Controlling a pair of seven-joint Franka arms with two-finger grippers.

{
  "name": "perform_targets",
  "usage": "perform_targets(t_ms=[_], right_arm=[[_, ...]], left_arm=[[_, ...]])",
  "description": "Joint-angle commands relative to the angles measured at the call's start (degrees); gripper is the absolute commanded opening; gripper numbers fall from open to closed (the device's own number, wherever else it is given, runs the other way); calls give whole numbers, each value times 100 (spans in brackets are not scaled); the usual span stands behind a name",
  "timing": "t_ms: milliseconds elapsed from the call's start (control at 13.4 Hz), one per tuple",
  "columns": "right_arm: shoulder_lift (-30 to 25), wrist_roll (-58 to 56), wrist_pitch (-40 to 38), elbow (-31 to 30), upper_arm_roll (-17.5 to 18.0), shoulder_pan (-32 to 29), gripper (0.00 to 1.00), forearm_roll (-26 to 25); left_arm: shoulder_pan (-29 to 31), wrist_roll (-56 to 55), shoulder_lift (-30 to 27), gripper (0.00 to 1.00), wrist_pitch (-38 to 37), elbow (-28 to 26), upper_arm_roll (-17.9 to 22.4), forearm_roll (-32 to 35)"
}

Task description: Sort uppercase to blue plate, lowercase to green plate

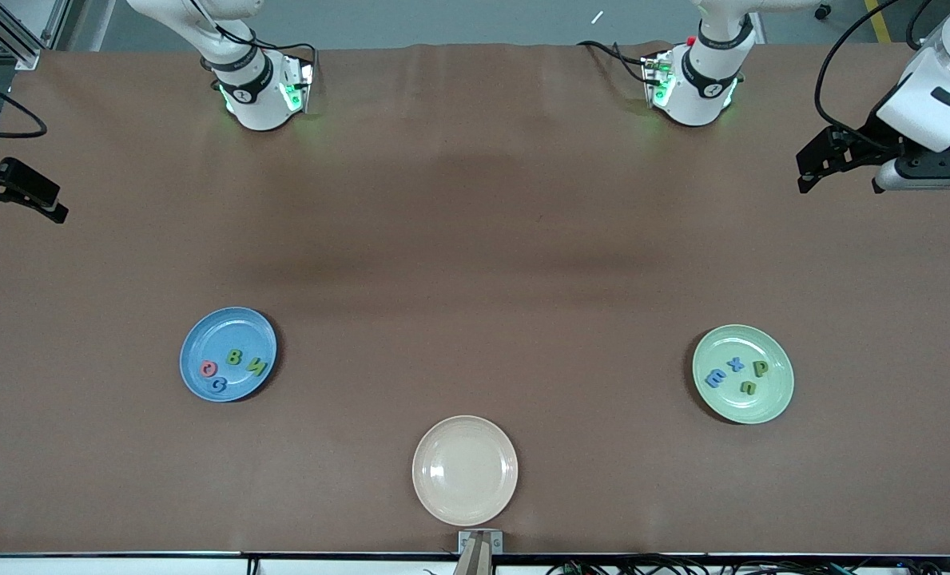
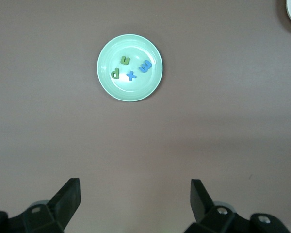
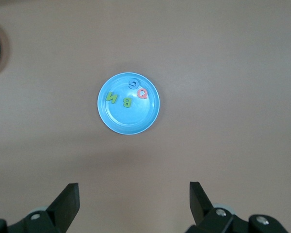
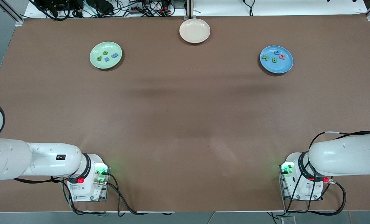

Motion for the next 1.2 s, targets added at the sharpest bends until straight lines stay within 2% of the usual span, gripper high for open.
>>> perform_targets(t_ms=[0, 374, 1121], right_arm=[[-96, 38, 36, -82, 84, -101, 100, -16], [-96, 38, 36, -91, 84, -101, 100, -16], [-96, 38, 36, -91, 84, -101, 100, -16]], left_arm=[[17, 19, -57, 100, -72, -9, 13, -131], [17, 19, 233, 100, -213, 395, 22, -148], [35, 1, 321, 100, -265, 510, 39, -131]])
